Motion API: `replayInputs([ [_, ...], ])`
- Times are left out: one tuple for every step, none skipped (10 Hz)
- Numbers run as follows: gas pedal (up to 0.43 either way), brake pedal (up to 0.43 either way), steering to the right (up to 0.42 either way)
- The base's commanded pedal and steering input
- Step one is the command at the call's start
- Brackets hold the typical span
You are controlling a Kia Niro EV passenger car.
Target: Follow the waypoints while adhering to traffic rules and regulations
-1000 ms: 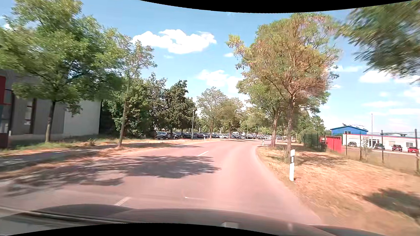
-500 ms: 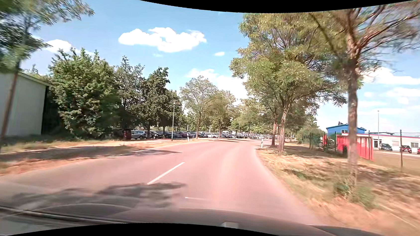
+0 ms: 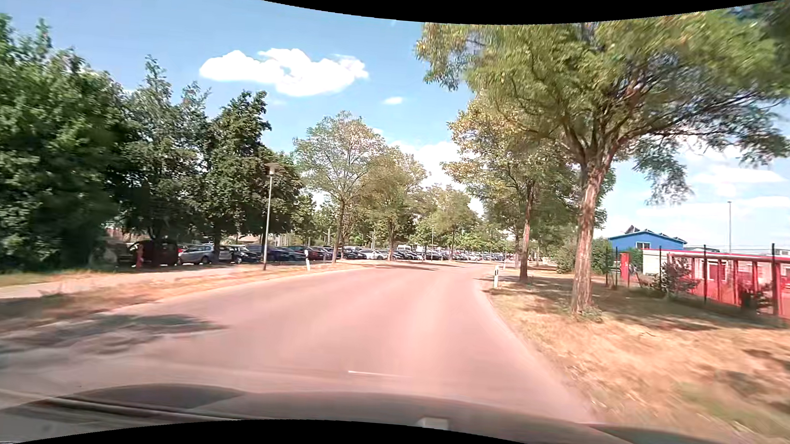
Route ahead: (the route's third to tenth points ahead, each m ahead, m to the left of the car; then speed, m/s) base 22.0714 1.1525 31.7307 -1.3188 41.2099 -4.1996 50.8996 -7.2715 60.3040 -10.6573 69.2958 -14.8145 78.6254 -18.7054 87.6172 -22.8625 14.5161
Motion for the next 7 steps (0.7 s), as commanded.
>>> replayInputs([
  [0.150,0.000,0.034],
  [0.150,0.000,0.035],
  [0.150,0.000,0.035],
  [0.150,0.000,0.035],
  [0.150,0.000,0.035],
  [0.150,0.000,0.035],
  [0.150,0.000,0.035],
])
